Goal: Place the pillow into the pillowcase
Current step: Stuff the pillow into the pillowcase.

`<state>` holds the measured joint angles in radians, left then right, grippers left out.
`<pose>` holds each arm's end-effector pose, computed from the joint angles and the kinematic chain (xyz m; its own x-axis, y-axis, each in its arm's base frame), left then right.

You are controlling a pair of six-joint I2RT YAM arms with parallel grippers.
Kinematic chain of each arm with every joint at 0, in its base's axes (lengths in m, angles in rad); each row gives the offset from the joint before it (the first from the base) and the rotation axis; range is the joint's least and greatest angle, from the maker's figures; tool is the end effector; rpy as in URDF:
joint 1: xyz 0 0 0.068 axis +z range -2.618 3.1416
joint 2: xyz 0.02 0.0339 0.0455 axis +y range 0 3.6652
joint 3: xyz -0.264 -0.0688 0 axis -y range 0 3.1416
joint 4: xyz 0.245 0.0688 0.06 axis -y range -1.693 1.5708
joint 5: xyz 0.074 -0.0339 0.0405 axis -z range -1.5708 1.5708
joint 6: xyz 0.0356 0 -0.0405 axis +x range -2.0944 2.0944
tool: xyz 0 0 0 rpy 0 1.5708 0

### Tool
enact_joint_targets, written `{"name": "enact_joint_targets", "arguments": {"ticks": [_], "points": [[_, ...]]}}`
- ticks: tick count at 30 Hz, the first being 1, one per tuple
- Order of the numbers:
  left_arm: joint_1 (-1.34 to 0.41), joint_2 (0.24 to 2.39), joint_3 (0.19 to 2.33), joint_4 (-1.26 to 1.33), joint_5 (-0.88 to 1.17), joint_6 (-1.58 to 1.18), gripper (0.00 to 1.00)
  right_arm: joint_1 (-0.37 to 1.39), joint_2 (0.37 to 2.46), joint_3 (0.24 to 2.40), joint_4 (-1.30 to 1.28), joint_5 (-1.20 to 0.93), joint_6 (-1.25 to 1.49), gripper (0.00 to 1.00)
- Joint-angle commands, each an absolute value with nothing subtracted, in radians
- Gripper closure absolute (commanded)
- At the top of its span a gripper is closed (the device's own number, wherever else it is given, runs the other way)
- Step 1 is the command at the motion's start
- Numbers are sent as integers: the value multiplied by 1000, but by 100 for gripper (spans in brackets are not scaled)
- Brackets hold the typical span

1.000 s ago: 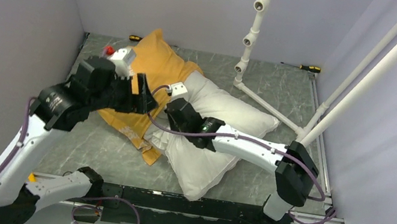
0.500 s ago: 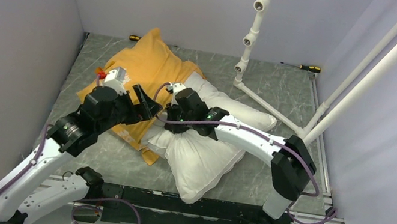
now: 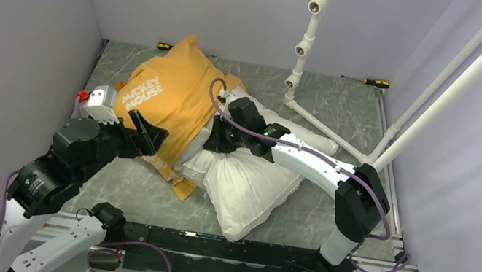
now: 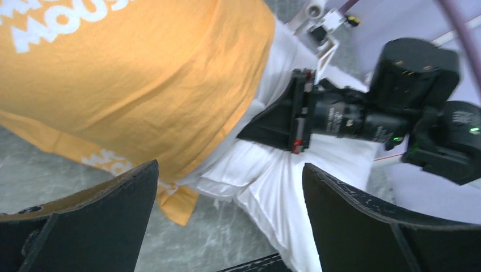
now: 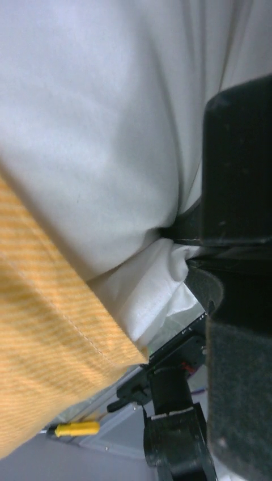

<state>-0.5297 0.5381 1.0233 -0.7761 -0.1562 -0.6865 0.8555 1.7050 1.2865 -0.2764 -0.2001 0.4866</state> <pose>0.0776 -0.0390 0.3848 -0.4263 -0.4759 -0.7693 0.1297 0.8094 -0.5727 0.2486 0.2969 0.2607 -0.7640 -0.1806 -0.6194 -0.5461 0.6923 0.4717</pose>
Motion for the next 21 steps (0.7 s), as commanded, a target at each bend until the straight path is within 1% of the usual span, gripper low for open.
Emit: {"name": "enact_joint_targets", "arguments": {"ticks": [1,4,7,10,12,15,17,21], "points": [[-527,574,1022,-943,-214,-612,1,815,1731,1262,-215,-257,573,100],[-527,620,924,-975,-169,-648,2,793,1737,1278,-220,-293,590,100],[-526,662,830,-882,-87,-675,9,770,1737,1279,-210,-338,607,100],[-527,735,779,-851,-144,-783,10,761,1736,1283,-215,-352,609,100],[-527,789,732,-811,-141,-824,10,758,1736,1282,-221,-355,609,100],[-529,827,638,-695,-115,-877,15,758,1732,1267,-213,-363,612,100],[-529,825,572,-595,-145,-877,19,758,1730,1263,-212,-372,612,100],[-529,828,532,-460,-251,-811,21,758,1723,1251,-201,-385,620,100]]}}
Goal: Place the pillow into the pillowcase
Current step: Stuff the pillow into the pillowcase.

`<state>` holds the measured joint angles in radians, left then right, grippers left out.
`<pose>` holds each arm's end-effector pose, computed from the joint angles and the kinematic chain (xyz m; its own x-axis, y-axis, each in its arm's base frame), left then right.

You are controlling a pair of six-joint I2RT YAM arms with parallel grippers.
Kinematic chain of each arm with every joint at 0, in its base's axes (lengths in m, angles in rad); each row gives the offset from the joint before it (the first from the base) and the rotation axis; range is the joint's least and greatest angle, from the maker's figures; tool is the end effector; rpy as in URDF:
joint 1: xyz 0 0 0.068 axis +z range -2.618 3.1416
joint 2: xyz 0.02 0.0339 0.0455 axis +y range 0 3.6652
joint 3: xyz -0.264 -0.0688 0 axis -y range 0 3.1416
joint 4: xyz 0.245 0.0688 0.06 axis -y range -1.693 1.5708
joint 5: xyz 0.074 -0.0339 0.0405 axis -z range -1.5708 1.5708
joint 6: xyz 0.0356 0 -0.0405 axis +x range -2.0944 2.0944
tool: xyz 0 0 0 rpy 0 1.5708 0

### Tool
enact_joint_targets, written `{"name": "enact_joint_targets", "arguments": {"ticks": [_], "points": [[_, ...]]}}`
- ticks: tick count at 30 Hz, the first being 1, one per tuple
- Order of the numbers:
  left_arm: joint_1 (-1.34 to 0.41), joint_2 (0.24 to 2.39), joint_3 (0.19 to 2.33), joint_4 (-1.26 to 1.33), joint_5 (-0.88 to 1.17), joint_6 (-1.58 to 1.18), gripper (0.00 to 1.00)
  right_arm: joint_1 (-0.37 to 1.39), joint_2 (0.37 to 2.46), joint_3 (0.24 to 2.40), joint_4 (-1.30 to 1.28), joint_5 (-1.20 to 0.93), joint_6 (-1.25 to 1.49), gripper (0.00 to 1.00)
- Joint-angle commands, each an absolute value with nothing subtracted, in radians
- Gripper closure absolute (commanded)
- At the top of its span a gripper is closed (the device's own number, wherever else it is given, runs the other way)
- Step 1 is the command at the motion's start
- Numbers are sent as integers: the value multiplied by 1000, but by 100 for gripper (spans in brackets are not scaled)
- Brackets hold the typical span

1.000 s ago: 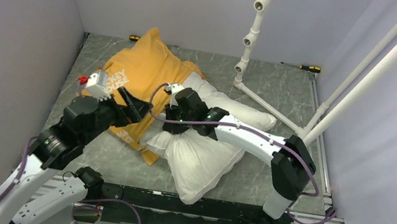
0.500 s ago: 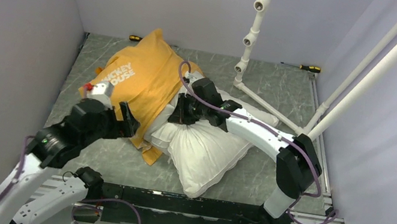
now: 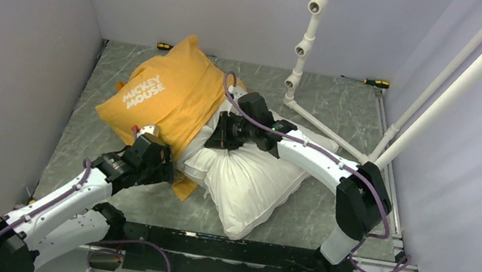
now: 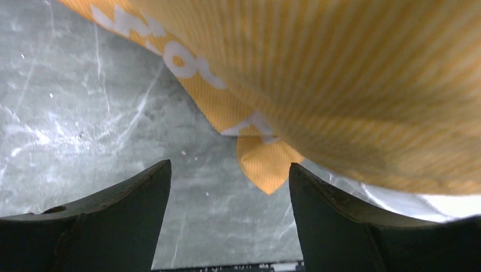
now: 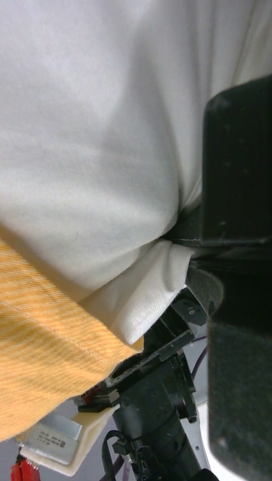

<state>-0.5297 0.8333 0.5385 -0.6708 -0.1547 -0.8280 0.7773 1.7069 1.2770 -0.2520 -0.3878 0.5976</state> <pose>0.1378 -0.0743 0.2053 -0.7920 -0.3796 -0.4781 -0.2362 0.9127 -0.3334 0.2661 0.2807 0.2601 -0.8545 -0.1100 -0.5077 -0.4570 0.6240 0.6339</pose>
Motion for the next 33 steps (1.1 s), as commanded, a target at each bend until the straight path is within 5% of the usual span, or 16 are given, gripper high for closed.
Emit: {"name": "enact_joint_targets", "arguments": {"ticks": [1,7,10,26,33], "points": [[-528,826,539,-435,-266,-787,23,758,1725,1249,-199,-394,622,100],[-529,781,554,-323,-309,-641,63,758,1718,1227,-187,-398,629,100],[-528,752,563,-317,-320,-586,100,758,1710,1210,-174,-407,636,100],[-547,708,888,-561,343,-476,100,771,1650,1112,220,-531,871,100],[-586,825,1073,-630,587,-453,100,850,1643,1119,288,-283,937,100]]}}
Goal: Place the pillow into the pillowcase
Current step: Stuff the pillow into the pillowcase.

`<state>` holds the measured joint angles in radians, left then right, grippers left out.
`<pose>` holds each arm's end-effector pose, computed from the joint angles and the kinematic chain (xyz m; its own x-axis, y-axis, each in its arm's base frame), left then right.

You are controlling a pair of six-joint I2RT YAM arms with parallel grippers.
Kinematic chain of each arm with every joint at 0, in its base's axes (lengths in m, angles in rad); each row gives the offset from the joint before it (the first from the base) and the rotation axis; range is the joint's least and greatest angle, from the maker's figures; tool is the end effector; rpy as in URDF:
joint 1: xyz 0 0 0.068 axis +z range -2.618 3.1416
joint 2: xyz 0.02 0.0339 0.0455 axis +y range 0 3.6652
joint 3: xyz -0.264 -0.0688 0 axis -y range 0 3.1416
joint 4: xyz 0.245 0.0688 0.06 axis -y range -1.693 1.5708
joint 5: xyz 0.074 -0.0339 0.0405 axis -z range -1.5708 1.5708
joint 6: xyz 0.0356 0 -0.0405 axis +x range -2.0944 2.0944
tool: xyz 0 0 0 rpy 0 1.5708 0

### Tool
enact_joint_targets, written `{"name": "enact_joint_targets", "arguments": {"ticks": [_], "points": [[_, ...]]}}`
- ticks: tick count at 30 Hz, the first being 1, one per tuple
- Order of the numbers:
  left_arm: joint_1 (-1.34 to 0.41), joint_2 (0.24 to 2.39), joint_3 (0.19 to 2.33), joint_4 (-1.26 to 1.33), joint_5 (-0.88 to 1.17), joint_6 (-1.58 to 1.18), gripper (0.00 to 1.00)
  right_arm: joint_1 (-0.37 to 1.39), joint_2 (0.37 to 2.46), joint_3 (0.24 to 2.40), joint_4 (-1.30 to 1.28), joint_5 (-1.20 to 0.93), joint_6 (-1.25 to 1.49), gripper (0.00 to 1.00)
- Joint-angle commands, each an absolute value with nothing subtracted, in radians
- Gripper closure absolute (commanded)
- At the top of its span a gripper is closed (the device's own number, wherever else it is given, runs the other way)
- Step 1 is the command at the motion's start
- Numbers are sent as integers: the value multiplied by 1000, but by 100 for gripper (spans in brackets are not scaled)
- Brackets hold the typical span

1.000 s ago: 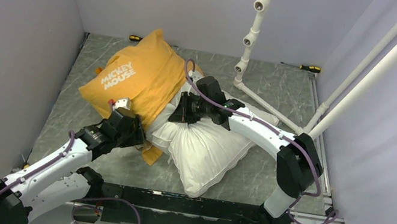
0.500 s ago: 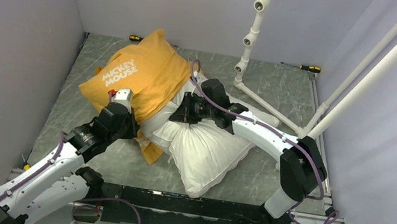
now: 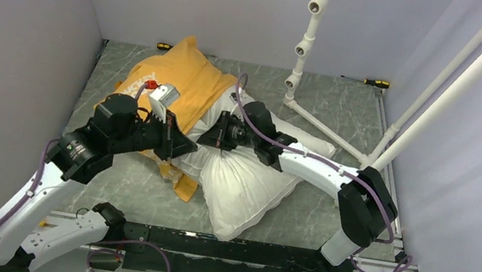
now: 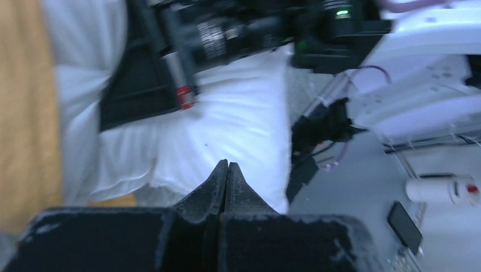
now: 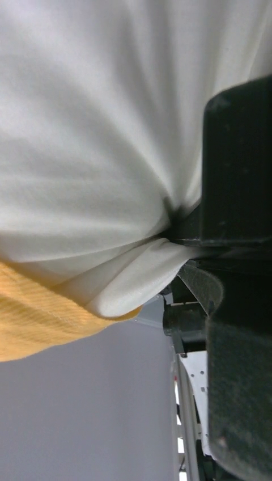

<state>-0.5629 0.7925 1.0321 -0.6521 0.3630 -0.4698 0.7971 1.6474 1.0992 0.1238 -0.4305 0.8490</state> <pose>0.1258 -0.0943 0.3749 -0.6527 -0.0886 -0.7524 0.5366 0.6470 -0.5417 0.2532 0.2804 0.2565 -0.8775 0.0778 -0.4731 -0.3891 0.4609 0.7976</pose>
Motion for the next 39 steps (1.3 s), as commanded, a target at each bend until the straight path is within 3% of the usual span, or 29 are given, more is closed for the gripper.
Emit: {"name": "enact_joint_targets", "arguments": {"ticks": [1,5,6,10,12,14,23,32,33,34,35,36,39], "points": [[-595,823,1061,-599,572,-471,100,860,1658,1133,281,-267,936,100],[-601,814,1031,-706,250,-512,100,870,1647,1123,228,-225,926,98],[-601,817,1022,-752,162,-527,93,870,1619,1113,198,-201,911,87],[-601,828,966,-859,-49,-602,48,883,1496,1133,-40,-118,816,35],[-599,828,946,-909,-153,-666,28,920,1449,1174,-178,-47,748,20],[-584,828,926,-945,-223,-718,17,981,1422,1224,-286,49,687,14],[-387,877,927,-962,-161,-683,13,1327,1622,1363,-433,584,434,6],[-61,858,835,-870,165,-621,12,1414,2001,1448,-479,1024,414,2],[-40,856,832,-866,198,-622,12,1407,2022,1444,-486,1033,425,4],[-21,857,830,-860,231,-621,12,1397,2032,1433,-482,1022,431,15],[-7,857,821,-849,268,-621,13,1383,2033,1413,-461,1003,429,64],[-2,855,807,-834,297,-624,13,1374,2026,1397,-462,1008,452,92],[-2,847,776,-791,341,-629,15,1314,1966,1362,-437,895,460,100]]}}
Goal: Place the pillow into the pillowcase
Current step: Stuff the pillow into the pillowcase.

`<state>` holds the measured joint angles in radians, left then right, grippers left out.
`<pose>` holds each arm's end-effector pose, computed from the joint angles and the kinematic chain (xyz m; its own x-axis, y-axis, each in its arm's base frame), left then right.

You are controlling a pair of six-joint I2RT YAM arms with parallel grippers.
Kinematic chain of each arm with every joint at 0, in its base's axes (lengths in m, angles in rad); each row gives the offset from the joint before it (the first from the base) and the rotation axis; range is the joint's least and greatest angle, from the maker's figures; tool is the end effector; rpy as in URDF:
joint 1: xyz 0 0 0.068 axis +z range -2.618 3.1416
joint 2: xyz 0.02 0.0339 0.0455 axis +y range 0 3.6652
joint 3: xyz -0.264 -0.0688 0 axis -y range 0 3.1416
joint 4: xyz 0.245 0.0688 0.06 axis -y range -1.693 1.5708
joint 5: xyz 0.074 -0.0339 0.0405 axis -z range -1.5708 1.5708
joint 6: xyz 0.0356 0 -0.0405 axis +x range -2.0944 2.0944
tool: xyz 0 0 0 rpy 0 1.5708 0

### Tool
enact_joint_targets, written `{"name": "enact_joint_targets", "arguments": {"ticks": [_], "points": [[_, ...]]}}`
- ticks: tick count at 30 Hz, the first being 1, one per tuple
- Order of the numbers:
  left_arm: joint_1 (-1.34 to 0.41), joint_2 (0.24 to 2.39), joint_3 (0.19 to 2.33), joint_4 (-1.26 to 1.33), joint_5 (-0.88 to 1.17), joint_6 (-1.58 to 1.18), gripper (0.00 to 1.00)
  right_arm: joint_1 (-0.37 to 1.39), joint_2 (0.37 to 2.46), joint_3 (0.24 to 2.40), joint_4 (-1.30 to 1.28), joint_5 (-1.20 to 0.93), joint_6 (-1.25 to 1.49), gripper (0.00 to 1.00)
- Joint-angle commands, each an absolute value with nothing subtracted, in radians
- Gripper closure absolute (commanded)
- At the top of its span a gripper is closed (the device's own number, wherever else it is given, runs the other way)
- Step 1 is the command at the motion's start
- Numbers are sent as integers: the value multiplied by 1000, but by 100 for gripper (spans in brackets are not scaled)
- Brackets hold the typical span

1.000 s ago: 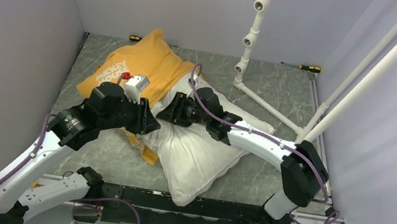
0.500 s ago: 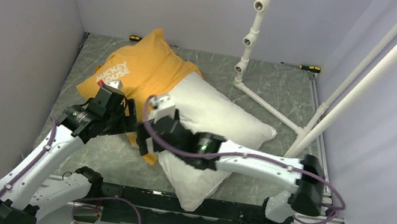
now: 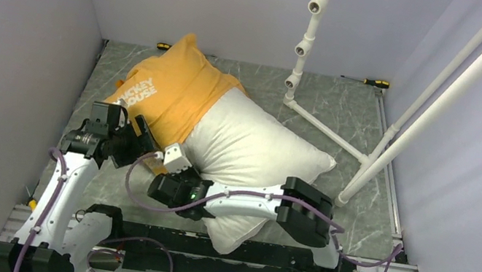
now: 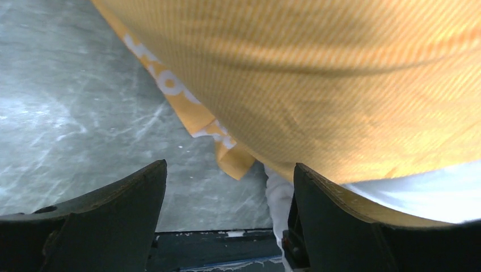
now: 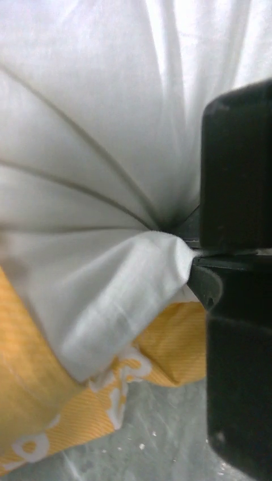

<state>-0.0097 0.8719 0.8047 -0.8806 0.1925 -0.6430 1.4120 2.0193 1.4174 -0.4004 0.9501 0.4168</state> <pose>0.1621 -0.0084 0.2705 -0.7226 -0.5815 -0.3738 -0.3900 0.7893 -0.4742 0.0952 0.4115 0.1823 -0.3263 -0.5486 -0.7698 -0.4078 0.8164 -0.4089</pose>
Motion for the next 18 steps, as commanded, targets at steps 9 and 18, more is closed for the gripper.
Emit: {"name": "enact_joint_targets", "arguments": {"ticks": [9,18], "points": [[-2,776,715,-652,499,-593,21,1066,1664,1276,-306,337,519,100],[-5,824,721,-566,543,-602,21,983,1664,1433,-403,93,574,100]]}}
